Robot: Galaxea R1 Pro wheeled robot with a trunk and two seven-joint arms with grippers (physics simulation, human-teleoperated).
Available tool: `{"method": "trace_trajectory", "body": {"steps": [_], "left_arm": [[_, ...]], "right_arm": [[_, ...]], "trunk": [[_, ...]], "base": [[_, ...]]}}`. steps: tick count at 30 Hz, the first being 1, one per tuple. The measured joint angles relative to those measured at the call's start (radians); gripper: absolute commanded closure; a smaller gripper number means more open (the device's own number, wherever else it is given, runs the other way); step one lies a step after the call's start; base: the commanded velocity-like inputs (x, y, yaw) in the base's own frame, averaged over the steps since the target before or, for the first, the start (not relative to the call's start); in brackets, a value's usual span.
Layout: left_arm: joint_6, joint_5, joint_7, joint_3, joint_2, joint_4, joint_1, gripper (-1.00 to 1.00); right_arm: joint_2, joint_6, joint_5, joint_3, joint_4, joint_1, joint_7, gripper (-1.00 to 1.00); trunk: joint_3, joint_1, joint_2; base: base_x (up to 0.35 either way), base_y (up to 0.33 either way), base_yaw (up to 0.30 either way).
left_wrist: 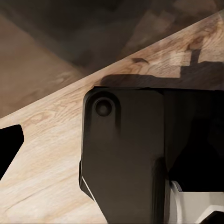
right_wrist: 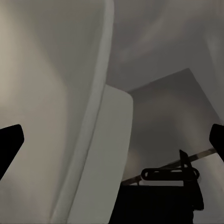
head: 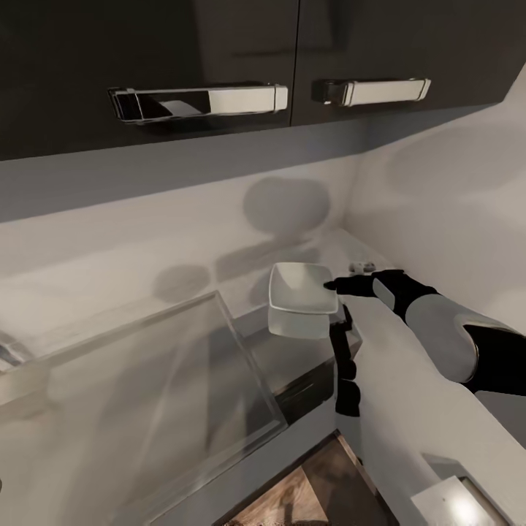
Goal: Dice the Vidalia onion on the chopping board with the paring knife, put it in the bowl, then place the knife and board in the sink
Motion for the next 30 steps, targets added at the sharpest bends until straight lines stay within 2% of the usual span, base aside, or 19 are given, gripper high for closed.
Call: {"method": "trace_trajectory", "body": {"steps": [9,10,16,23,30], "left_arm": [[0.0,0.0,0.0,0.0,0.0,0.0,0.0,-1.0],[0.0,0.0,0.0,0.0,0.0,0.0,0.0,-1.0],[0.0,0.0,0.0,0.0,0.0,-0.002,0.0,-1.0],[0.0,0.0,0.0,0.0,0.0,-0.007,0.0,-1.0],[0.0,0.0,0.0,0.0,0.0,-0.007,0.0,-1.0]], "right_arm": [[0.001,0.0,0.0,0.0,0.002,0.0,0.0,-1.0],[0.001,0.0,0.0,0.0,0.002,0.0,0.0,1.0],[0.001,-0.002,0.0,-0.011,0.001,-0.001,0.0,1.0],[0.004,0.001,-0.001,-0.005,0.001,0.0,-0.002,1.0],[0.002,0.002,-0.002,-0.005,0.001,0.0,-0.002,1.0]], "trunk": [[-0.013,0.0,0.0],[-0.013,0.0,0.0],[-0.014,0.0,0.0],[-0.014,0.0,0.0],[-0.005,0.0,0.0]], "base": [[0.0,0.0,0.0],[0.0,0.0,0.0],[0.0,0.0,0.0],[0.0,0.0,0.0],[0.0,0.0,0.0]]}}
